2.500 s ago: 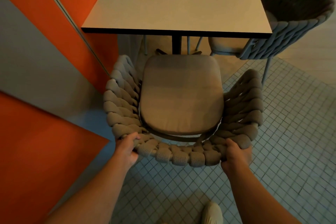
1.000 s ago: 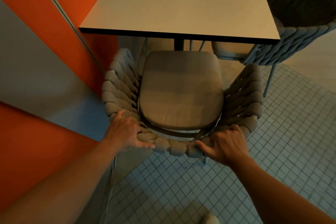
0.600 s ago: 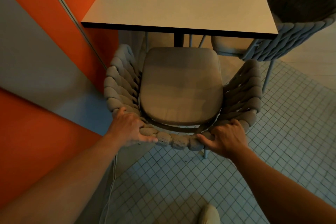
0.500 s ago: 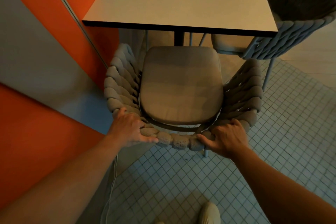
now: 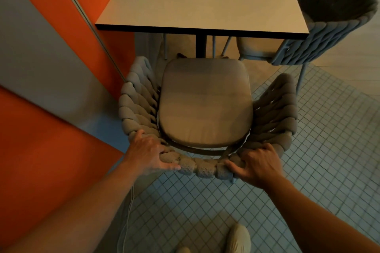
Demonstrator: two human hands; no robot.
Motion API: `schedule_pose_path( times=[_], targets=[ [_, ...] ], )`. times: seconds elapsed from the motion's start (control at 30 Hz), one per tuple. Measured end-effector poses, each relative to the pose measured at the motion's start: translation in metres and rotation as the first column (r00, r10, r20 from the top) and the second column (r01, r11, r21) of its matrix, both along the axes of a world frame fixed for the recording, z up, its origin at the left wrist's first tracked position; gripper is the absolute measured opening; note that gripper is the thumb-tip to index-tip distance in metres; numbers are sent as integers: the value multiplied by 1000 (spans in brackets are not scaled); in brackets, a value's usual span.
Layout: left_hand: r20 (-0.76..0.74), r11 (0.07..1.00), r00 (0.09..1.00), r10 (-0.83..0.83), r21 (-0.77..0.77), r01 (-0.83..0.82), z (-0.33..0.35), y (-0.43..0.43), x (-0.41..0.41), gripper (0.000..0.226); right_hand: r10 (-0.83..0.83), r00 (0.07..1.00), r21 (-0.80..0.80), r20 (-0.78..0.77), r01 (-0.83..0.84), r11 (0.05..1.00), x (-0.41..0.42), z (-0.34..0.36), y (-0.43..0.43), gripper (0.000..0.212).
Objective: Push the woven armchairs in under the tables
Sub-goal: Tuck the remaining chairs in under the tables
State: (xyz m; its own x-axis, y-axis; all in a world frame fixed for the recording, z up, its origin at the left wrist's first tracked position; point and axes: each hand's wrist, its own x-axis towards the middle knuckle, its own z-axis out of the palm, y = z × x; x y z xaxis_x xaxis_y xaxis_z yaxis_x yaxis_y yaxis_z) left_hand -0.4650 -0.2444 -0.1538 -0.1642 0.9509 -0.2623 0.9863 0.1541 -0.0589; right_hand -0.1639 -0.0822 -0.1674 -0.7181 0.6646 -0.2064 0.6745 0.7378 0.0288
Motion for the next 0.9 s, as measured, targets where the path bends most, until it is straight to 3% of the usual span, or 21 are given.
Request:
schedule_pose_path(
  times=[0.23, 0.37, 0.47, 0.67, 0.8, 0.9],
  targets=[
    [49, 999, 999, -2, 36, 1, -1, -6, 1, 103, -6, 1000, -36, -4, 6, 999, 2, 5, -4, 81],
    [143, 986, 984, 103, 118, -120, -7, -12, 6, 106, -115, 985, -58, -125, 109, 992, 6, -1, -9, 73],
    [129, 989, 983, 129, 60, -138, -5, -13, 7, 108, -184, 976, -38, -120, 181, 983, 9, -5, -15, 66],
    [100, 988, 994, -41, -145, 55, 11, -11, -5, 92, 68, 997, -172, -33, -73, 982, 24, 20, -5, 87],
    [66, 979, 995, -77, -183, 88, 21, 1, -1, 59, 164, 985, -229, 52, -148, 962, 18, 27, 5, 61],
    [36, 976, 996, -78, -202, 83, 22, 8, 0, 52, 160, 984, -213, 80, -140, 967, 9, 23, 11, 53]
  ],
)
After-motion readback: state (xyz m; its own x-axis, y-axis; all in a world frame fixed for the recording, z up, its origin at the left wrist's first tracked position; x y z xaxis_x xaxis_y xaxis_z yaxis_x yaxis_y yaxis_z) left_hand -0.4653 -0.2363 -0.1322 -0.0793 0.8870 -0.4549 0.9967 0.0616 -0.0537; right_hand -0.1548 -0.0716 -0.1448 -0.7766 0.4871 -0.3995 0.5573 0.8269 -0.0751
